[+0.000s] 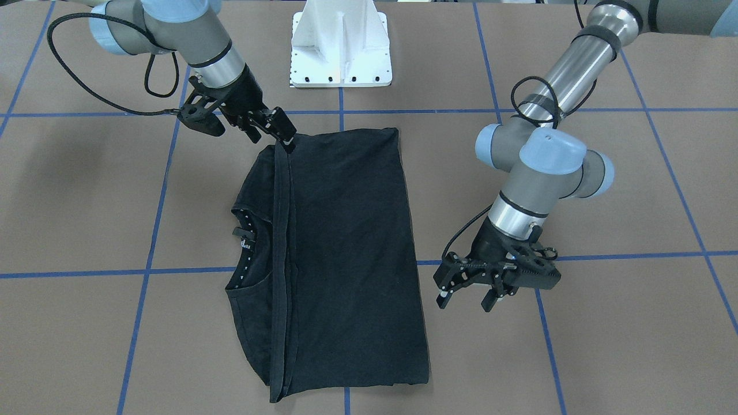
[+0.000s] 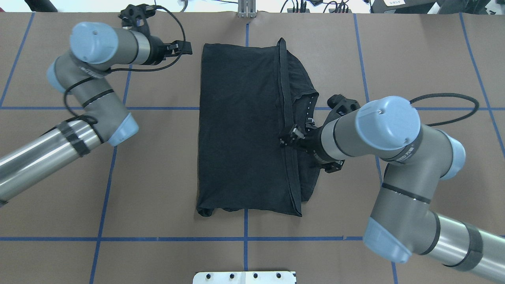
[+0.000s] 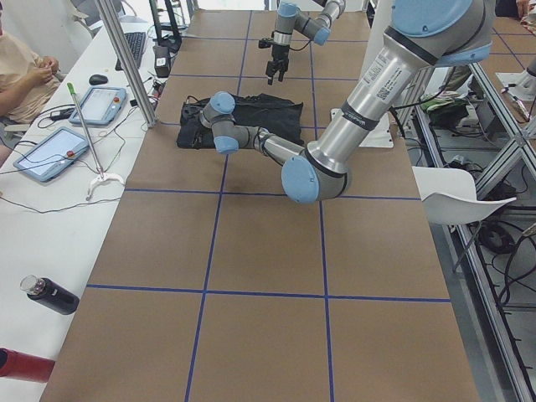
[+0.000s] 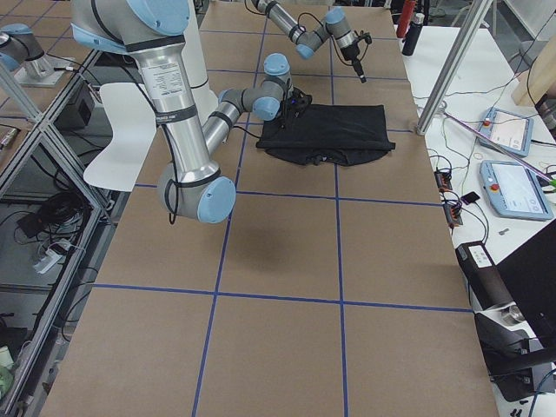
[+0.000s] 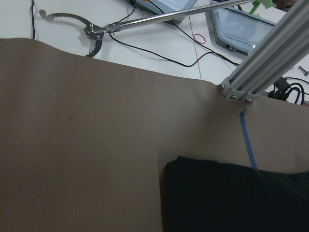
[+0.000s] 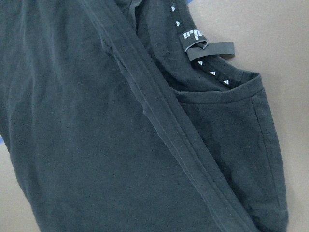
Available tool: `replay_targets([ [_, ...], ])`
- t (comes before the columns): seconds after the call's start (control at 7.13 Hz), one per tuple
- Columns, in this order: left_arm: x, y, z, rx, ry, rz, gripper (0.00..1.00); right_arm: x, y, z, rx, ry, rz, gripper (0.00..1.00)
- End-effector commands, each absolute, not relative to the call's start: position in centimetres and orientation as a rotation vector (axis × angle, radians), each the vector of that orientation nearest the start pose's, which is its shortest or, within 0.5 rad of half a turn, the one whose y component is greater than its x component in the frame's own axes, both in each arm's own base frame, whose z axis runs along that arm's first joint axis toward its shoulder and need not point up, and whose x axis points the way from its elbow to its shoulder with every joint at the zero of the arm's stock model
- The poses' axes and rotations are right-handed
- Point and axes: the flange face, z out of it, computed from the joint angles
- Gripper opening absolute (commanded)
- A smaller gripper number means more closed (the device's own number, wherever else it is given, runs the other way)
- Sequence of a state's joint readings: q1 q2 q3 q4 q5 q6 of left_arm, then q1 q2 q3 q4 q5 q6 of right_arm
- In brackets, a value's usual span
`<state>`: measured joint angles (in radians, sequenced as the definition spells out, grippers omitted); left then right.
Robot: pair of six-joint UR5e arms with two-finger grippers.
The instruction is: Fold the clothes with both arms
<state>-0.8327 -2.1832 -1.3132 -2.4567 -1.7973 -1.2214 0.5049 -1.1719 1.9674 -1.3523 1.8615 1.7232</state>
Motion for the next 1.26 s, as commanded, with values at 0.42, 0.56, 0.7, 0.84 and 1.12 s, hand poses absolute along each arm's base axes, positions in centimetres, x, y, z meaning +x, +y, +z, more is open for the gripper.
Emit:
replay_targets([
  [0.42, 36.5, -54.9, 30.9, 0.354, 1.152, -0.231, 1.00, -50.8, -30.1, 24.5, 0.236, -0.709, -0.339, 0.69],
  [0.56, 36.6, -55.0, 31.4, 0.335, 1.149, -0.254, 1.00, -52.4, -29.1, 24.8, 0.286, -0.670, -0.403, 0.59],
  [0.7, 36.6, -55.1, 31.6, 0.333, 1.145, -0.258, 1.00, -54.1, -28.4, 25.0, 0.295, -0.649, -0.431, 0.58],
  [0.84, 36.8, -55.2, 31.9, 0.322, 1.143, -0.265, 1.00, -54.9, -27.8, 25.1, 0.291, -0.642, -0.443, 0.54],
  [1.12, 37.2, -55.4, 32.8, 0.312, 1.135, -0.273, 1.00, -56.8, -26.9, 26.4, 0.322, -0.588, -0.457, 0.52],
])
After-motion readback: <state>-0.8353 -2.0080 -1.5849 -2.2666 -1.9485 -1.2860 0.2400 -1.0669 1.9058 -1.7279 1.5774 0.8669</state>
